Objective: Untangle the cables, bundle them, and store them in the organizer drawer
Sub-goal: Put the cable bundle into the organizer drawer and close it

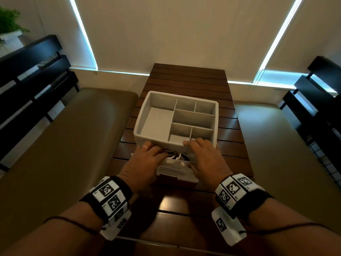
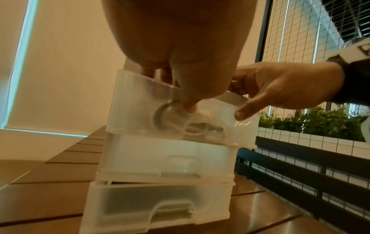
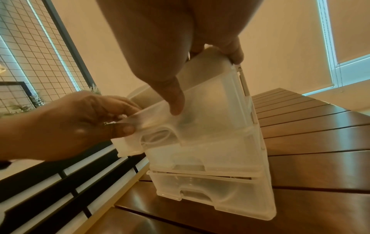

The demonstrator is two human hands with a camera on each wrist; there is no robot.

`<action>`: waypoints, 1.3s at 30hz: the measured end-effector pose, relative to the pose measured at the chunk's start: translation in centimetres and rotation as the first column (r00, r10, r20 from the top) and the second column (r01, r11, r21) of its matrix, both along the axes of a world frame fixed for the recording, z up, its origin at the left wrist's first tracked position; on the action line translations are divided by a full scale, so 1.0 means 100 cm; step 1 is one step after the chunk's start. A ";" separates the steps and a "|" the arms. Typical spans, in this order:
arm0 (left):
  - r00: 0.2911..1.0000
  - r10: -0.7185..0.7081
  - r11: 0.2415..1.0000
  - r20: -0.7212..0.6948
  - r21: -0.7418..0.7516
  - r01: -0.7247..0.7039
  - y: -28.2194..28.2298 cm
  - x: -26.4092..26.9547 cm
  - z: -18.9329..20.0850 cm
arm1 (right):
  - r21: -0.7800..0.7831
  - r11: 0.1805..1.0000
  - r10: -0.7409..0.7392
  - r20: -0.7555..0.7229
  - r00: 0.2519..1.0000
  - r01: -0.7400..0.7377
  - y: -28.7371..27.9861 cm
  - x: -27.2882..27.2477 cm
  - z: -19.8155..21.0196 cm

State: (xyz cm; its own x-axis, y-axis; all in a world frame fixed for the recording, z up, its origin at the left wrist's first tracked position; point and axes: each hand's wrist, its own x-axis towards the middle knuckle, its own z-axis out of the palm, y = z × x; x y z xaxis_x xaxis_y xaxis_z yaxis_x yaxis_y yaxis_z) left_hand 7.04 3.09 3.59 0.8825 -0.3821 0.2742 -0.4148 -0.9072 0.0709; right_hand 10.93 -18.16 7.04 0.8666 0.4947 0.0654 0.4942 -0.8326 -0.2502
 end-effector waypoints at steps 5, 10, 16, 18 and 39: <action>0.998 0.023 0.966 0.051 -0.260 -0.009 0.008 0.003 0.006 | 0.105 0.994 0.011 0.015 1.000 -0.012 -0.003 -0.002 -0.006; 0.895 0.407 0.657 -0.181 -0.623 -0.425 0.056 -0.011 0.002 | 0.483 0.860 -0.247 0.107 0.963 0.167 -0.032 -0.014 -0.018; 0.809 0.033 0.498 -0.587 -0.692 -0.523 0.073 0.013 -0.005 | 0.534 0.705 -0.206 -0.475 0.855 0.467 -0.038 0.008 -0.032; 0.842 0.083 0.421 -0.532 -0.747 -0.514 0.069 0.020 -0.008 | 0.566 0.663 -0.242 -0.458 0.856 0.490 -0.033 0.012 -0.037; 0.813 0.010 -0.092 -0.582 -0.810 -0.579 0.056 0.014 -0.016 | 0.667 0.318 -0.080 -0.689 0.720 0.673 -0.055 0.003 -0.030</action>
